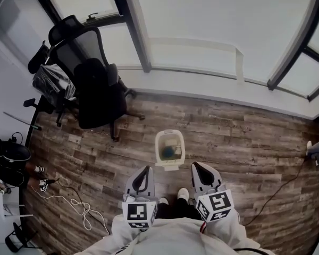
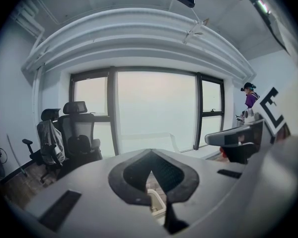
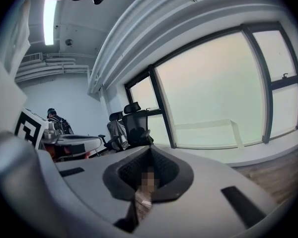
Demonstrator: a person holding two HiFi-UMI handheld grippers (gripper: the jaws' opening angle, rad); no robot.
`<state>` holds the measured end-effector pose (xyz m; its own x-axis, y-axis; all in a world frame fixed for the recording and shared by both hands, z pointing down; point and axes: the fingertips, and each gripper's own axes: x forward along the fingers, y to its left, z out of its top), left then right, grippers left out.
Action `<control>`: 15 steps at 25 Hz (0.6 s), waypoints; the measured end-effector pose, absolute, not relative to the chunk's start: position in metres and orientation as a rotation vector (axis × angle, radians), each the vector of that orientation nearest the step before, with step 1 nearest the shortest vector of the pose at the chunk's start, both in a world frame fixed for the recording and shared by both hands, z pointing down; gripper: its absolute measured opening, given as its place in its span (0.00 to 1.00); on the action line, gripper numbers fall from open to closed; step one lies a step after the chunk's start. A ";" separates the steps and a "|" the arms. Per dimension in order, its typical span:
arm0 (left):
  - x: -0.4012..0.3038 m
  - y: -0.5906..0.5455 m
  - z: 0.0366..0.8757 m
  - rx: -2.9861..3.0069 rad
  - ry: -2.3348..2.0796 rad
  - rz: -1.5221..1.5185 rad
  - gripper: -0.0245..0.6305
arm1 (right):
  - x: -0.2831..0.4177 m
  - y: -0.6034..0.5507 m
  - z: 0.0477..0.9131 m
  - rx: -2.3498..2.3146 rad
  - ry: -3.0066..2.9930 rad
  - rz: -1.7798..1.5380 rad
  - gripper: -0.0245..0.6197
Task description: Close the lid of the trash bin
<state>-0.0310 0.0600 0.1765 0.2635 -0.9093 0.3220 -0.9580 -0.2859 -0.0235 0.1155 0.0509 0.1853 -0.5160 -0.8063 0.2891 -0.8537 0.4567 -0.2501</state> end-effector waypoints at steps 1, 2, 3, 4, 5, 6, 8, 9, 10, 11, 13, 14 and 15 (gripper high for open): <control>-0.030 0.059 0.181 2.348 -1.755 0.418 0.04 | 0.116 0.048 0.188 1.471 -2.565 0.564 0.07; -0.030 0.058 0.186 2.345 -1.751 0.430 0.04 | 0.117 0.046 0.192 1.471 -2.559 0.571 0.07; -0.030 0.056 0.192 2.343 -1.748 0.443 0.04 | 0.118 0.043 0.196 1.470 -2.553 0.576 0.07; -0.031 0.053 0.199 2.341 -1.747 0.456 0.04 | 0.119 0.040 0.201 1.470 -2.545 0.582 0.07; -0.032 0.050 0.207 2.336 -1.742 0.467 0.04 | 0.120 0.036 0.208 1.469 -2.534 0.590 0.07; -0.033 0.048 0.215 2.329 -1.735 0.478 0.04 | 0.120 0.033 0.215 1.469 -2.521 0.600 0.07; -0.036 0.042 0.231 2.314 -1.715 0.494 0.04 | 0.120 0.029 0.230 1.471 -2.490 0.621 0.07; -0.038 0.039 0.238 2.306 -1.706 0.501 0.05 | 0.119 0.026 0.237 1.472 -2.476 0.631 0.07; -0.041 0.036 0.246 2.298 -1.696 0.508 0.04 | 0.117 0.024 0.244 1.473 -2.463 0.640 0.07; -0.043 0.033 0.253 2.289 -1.686 0.514 0.04 | 0.114 0.021 0.249 1.474 -2.451 0.649 0.07; -0.047 0.027 0.269 2.279 -1.666 0.526 0.04 | 0.110 0.017 0.260 1.471 -2.432 0.665 0.07; -0.048 0.024 0.277 2.279 -1.654 0.532 0.04 | 0.107 0.016 0.266 1.466 -2.423 0.672 0.07; -0.049 0.022 0.285 2.279 -1.643 0.538 0.04 | 0.105 0.015 0.272 1.462 -2.414 0.679 0.07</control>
<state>-0.0486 0.0224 0.2850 0.2842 -0.8451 0.4529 -0.9493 -0.3142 0.0094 0.1046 0.0147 0.2721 -0.4712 -0.7705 0.4293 -0.8813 0.3918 -0.2641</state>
